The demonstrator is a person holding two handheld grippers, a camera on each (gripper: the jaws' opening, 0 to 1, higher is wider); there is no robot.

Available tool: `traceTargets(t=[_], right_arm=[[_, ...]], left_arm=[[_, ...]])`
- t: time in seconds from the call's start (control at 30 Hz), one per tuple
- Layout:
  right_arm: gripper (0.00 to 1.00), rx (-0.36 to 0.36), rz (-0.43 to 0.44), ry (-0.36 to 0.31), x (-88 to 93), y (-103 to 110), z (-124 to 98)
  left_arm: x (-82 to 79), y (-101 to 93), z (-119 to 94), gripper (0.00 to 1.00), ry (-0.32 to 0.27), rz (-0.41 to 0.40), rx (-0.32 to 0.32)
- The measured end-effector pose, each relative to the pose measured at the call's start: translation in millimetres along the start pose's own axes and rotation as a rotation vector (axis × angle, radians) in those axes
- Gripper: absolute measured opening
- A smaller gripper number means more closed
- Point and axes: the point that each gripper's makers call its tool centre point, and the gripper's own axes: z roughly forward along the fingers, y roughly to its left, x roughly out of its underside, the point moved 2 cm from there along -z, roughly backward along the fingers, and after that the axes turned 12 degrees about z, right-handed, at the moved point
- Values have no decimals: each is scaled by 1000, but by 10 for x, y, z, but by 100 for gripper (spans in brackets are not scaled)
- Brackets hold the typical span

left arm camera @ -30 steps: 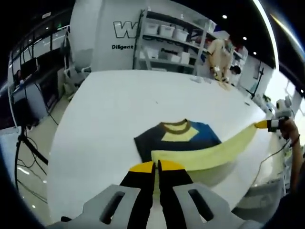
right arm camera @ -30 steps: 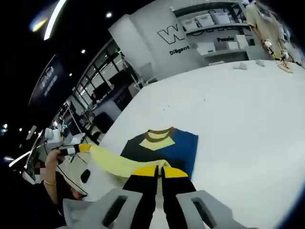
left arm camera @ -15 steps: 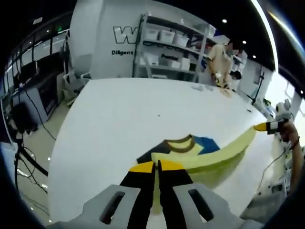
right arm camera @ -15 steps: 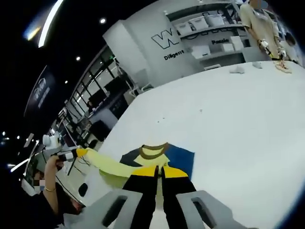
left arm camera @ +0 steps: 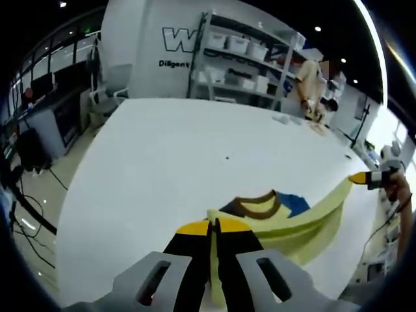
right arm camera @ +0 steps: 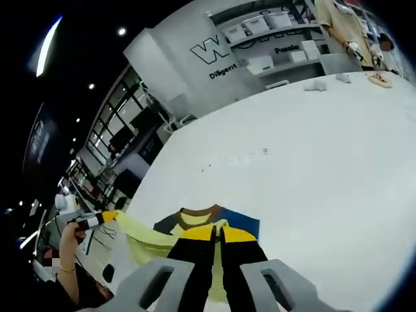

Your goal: Fold the garment on the visible template until the final outline fits inside the template.

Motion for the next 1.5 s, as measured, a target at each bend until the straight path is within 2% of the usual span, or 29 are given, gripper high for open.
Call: traceTargets(t=[0.17,0.23,0.4,0.43,0.53,0.77,0.97,1.07,1.2,1.5], right_arm=[[0,30,33,14,-46,-123,201],[0,47,57,24,-39,-170,269],[0,83,49,72,20,-297,469],[0,84,16,85,25,-316,506],[0,86,12,83,-14,-372,603],[0,108,58,88,5,-533,831],[0,116,56,91,104,-684,992],[0,142,64,107,180,-800,1051],[0,135,69,96,221,-848,1092],[0,132,-24,102,243,-936,1200]], left_arm=[[77,83,219,1,24,-53,-1],[136,107,315,1,39,-109,7],[238,157,531,1,69,-109,10],[241,173,571,1,69,-104,12],[266,193,652,1,73,-106,18],[435,257,867,1,89,-192,-11],[532,250,932,1,86,-200,-50],[570,266,965,1,82,-202,-53],[629,266,999,1,103,-205,-62],[733,243,1088,1,102,-167,-73]])
